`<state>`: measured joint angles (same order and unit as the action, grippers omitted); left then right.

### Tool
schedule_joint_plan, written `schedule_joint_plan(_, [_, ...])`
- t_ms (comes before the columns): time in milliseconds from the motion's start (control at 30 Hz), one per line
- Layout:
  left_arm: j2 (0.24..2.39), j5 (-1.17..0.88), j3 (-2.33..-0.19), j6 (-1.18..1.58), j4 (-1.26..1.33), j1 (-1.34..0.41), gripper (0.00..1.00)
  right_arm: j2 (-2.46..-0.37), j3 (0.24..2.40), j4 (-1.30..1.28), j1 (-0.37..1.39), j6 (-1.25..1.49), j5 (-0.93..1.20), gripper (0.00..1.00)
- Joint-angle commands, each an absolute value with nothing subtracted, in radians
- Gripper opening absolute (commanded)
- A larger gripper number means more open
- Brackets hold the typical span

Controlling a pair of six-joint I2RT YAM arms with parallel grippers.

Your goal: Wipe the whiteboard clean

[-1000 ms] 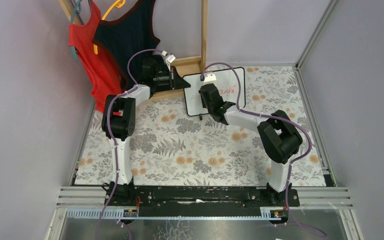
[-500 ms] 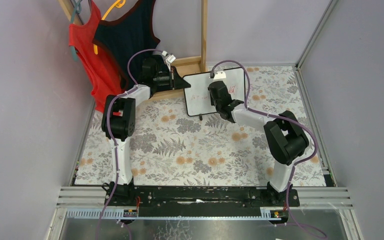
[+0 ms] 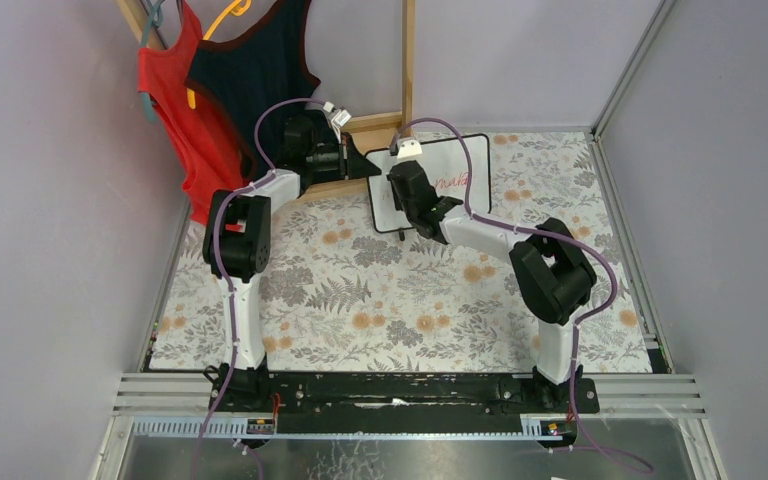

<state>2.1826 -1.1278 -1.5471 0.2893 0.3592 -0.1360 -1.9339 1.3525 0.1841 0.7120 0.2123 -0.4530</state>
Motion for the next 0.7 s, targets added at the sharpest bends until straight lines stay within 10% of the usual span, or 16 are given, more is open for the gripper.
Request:
schedule_joint_plan(0, [2.209,-1.077,-1.497,0.221,0.239,-0.147,0.00,-1.939,1.398,0.197,0.703,0.195,-0.498,0.00])
schedule_joint_plan(667, [2.208,-1.078,-1.494,0.206,0.224,-0.149,0.00,-1.788,1.209,0.217,0.514,0.223,-0.449,0.00])
